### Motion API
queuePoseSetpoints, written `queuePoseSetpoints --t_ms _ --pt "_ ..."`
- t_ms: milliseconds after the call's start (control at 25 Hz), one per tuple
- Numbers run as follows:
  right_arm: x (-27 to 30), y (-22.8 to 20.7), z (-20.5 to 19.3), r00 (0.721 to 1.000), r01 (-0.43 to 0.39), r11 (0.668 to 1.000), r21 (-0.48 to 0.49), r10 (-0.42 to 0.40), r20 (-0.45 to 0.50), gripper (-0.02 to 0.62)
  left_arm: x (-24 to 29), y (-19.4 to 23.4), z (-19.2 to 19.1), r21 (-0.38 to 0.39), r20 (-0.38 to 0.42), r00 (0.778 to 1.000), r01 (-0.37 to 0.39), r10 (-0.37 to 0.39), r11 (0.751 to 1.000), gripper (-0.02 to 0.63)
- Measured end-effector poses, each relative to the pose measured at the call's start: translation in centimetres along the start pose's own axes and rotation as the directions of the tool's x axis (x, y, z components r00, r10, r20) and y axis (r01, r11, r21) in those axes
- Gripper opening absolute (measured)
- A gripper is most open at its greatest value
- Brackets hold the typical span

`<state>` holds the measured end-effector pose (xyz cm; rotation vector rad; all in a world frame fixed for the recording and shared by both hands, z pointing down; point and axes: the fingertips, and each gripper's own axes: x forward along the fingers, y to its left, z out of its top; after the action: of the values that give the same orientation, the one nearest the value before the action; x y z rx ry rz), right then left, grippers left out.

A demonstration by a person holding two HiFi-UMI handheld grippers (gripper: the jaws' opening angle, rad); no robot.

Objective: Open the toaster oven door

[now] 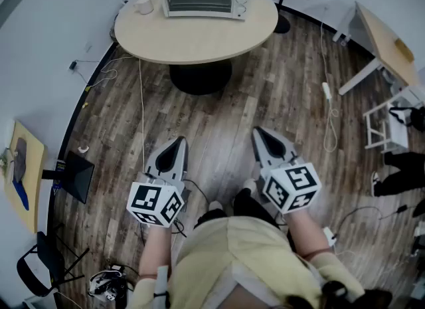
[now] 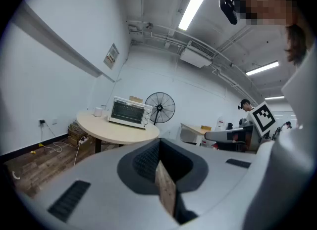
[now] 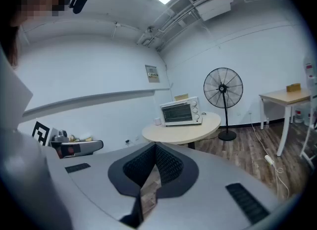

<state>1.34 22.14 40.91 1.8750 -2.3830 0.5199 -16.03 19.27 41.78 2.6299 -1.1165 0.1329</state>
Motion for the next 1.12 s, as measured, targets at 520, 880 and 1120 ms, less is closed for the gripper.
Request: queuePoseSetpoints --t_ms 520,880,1120 --pt "-1.2 -1.2 -1.6 1.0 -0.004 0.998 0.063 0.005 -0.023 0.002 0.5 -3.0 -1.2 0.001 -0.037 0.999 0.03 -0.03 1.0 0.002" --pt "1.6 -3.5 -0.5 0.997 -0.062 0.995 0.073 0.066 -0.042 0.002 3.2 -2.5 -0.1 -0.046 -0.022 0.999 -0.033 0.032 0.998 0.002" --pt "3.0 -5.6 0.3 0.991 -0.119 0.986 0.118 0.125 -0.04 0.002 5.7 -2.9 0.5 0.002 -0.022 0.998 -0.059 0.059 0.998 0.002"
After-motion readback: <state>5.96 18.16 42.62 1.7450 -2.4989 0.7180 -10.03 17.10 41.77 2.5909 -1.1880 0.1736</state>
